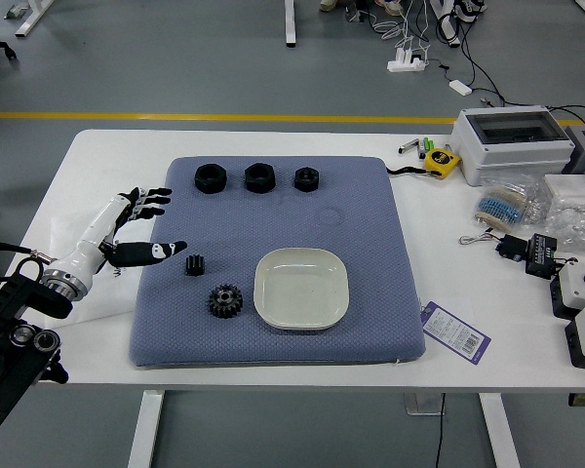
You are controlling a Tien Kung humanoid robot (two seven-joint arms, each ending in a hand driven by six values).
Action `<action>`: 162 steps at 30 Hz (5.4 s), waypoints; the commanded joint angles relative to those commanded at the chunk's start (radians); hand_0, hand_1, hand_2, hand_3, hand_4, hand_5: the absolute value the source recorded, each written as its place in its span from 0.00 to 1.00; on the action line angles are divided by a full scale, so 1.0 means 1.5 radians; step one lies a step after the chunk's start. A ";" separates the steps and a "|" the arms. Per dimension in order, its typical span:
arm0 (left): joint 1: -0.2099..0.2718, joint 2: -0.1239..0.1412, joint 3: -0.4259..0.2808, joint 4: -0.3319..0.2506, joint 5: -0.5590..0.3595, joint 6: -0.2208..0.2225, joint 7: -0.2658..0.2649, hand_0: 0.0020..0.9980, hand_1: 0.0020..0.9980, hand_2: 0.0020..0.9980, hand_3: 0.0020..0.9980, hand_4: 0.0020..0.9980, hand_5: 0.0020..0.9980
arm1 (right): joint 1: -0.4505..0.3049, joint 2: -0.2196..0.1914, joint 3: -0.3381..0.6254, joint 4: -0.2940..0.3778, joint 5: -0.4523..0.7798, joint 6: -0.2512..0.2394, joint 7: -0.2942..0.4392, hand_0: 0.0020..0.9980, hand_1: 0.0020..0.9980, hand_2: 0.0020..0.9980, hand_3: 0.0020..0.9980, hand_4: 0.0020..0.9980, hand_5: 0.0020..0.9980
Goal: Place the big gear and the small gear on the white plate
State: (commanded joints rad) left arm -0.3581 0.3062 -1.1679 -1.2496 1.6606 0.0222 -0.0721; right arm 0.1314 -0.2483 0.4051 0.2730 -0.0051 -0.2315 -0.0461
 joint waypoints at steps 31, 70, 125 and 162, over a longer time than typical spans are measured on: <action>-0.111 -0.008 0.121 0.129 0.170 -0.068 -0.004 0.69 0.66 0.72 0.72 0.84 0.00 | 0.003 -0.001 -0.002 0.002 0.005 -0.003 0.000 0.65 0.65 0.74 0.59 0.84 0.69; -0.129 -0.026 0.126 0.194 0.185 -0.089 0.011 0.34 0.42 0.49 0.53 0.68 0.00 | 0.010 -0.003 -0.004 0.002 0.007 -0.002 0.002 0.65 0.65 0.74 0.59 0.84 0.69; -0.145 -0.093 0.211 0.057 0.153 -0.074 0.003 0.66 0.66 0.73 0.76 1.00 0.46 | 0.006 -0.005 0.001 0.002 -0.001 0.000 0.000 0.65 0.65 0.74 0.59 0.84 0.69; -0.068 0.020 0.162 -0.004 0.251 -0.153 -0.008 0.60 0.61 0.64 0.69 1.00 0.04 | 0.006 -0.005 -0.002 0.000 0.008 -0.001 0.003 0.65 0.65 0.74 0.59 0.85 0.69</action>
State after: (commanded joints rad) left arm -0.4609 0.3362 -0.9246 -1.2560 2.0378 -0.2072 -0.0844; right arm 0.1406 -0.2551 0.4019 0.2730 0.0073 -0.2327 -0.0418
